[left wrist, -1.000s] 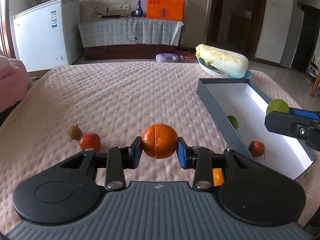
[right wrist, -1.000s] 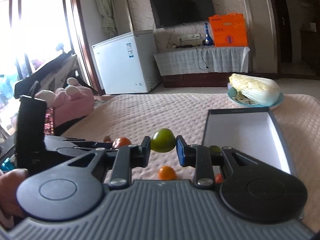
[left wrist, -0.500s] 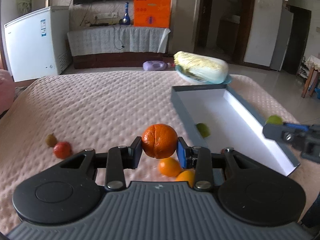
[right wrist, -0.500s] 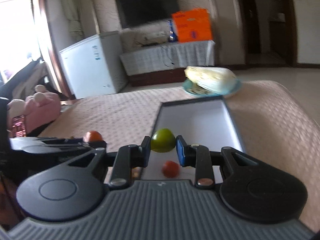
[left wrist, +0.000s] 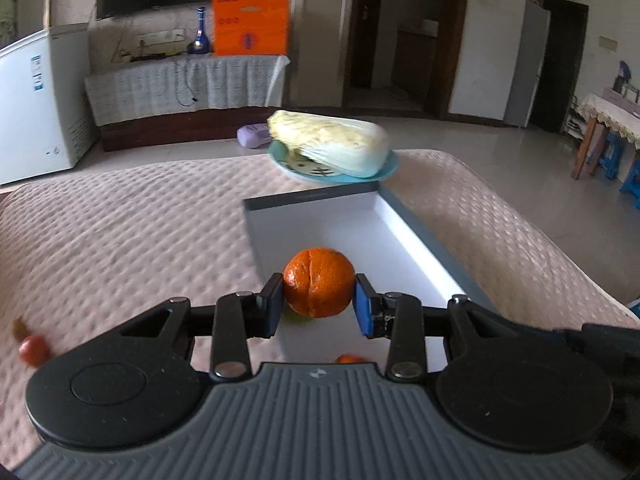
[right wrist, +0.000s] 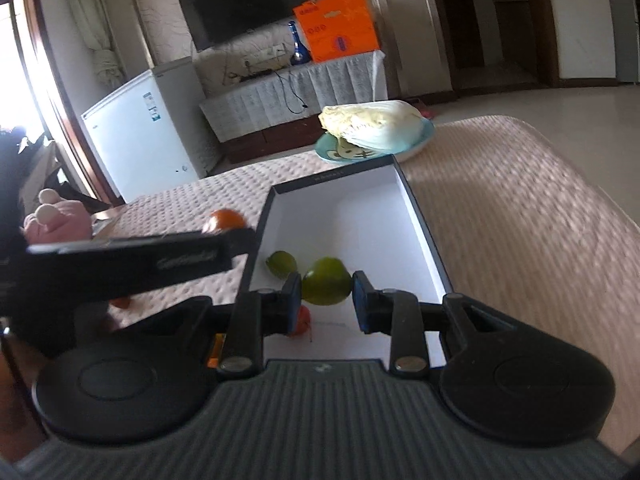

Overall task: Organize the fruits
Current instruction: 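Carry the orange in the left tool over the box while the right tool holds the green tomato, then open the left tool to drop the orange into the box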

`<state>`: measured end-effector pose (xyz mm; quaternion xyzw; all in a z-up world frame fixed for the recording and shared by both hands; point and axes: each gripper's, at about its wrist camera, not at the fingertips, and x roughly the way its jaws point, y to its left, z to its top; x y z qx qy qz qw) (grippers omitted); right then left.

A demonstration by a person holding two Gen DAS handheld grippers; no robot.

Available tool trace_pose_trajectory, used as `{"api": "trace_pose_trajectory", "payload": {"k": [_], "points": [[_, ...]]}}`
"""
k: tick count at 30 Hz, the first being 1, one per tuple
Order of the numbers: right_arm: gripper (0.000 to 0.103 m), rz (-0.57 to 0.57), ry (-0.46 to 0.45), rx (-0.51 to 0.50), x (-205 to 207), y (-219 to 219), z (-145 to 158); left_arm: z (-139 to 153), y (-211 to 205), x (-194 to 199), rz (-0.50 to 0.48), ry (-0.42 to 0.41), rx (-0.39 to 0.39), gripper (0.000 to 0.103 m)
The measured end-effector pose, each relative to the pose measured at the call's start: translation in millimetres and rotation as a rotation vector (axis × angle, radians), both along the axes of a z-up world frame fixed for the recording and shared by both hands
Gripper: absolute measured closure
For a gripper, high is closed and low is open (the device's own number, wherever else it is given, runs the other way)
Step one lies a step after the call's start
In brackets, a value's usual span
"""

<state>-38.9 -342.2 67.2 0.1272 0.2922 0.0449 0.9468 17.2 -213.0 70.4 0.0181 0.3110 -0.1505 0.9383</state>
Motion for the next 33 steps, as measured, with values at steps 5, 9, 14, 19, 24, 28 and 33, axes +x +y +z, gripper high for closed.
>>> {"api": "trace_pose_trajectory", "payload": {"k": [5, 9, 14, 19, 24, 28, 33], "points": [[0.073, -0.008, 0.020, -0.007, 3, -2, -2, -9, -26, 19, -0.016, 0.020, 0.016, 0.061], [0.073, -0.008, 0.031, -0.008, 5, -3, -3, -16, -43, 31, -0.034, 0.025, 0.031, 0.060], [0.073, -0.020, 0.051, 0.002, 6, -6, -7, -23, -51, 39, -0.055, 0.031, 0.027, 0.059], [0.073, -0.022, 0.054, 0.012, 7, -6, -8, -25, -51, 38, -0.059, 0.015, 0.040, 0.047], [0.073, -0.020, 0.049, 0.020, 9, -6, -8, -18, -49, 33, -0.058, -0.009, 0.045, 0.040], [0.073, -0.019, 0.046, 0.016, 9, -4, -8, -9, -43, 22, -0.050, -0.040, 0.053, 0.040], [0.073, -0.028, 0.026, 0.029, 9, -6, -6, 8, -22, -4, -0.049, -0.075, 0.030, 0.040]]}}
